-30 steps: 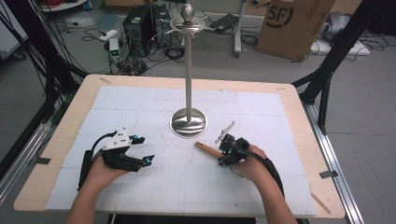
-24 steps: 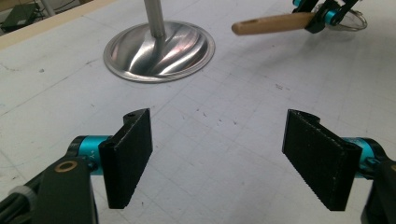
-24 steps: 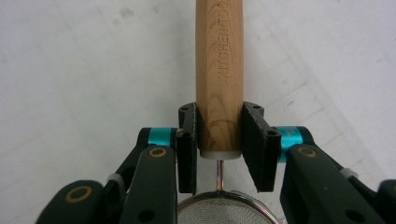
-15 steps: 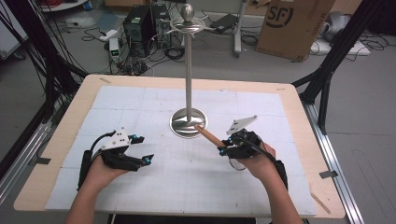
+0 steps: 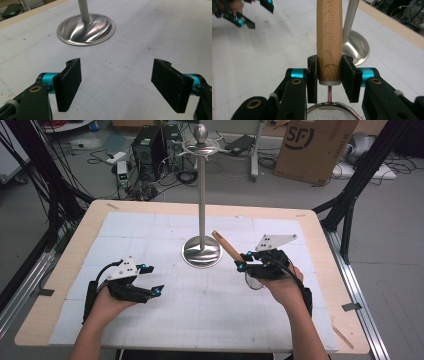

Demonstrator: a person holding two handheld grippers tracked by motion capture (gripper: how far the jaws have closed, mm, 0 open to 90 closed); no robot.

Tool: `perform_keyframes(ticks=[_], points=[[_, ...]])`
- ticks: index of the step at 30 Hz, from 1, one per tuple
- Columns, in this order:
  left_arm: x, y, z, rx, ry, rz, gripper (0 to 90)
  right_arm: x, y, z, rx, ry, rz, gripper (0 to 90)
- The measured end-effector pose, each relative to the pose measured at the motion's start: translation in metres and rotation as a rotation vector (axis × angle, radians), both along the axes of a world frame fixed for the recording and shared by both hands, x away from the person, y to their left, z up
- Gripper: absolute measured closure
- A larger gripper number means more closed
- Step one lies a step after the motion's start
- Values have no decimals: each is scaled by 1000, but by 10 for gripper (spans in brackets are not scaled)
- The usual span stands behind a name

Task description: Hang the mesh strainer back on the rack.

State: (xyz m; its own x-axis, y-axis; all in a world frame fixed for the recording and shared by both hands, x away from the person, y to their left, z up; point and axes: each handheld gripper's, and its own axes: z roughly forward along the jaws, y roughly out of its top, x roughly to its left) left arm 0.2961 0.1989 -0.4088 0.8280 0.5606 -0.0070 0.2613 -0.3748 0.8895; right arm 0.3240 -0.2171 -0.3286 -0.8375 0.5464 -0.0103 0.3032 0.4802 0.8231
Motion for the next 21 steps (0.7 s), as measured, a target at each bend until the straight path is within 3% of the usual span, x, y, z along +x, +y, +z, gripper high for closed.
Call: perform_keyframes(ticks=[8,21], points=[[0,2,2,-17,-8,-4,248,6,-5,25,62,-57,-8,682],[0,3,2,-23,-11,-3,248,17,-9,90,117,-169,-30,682]])
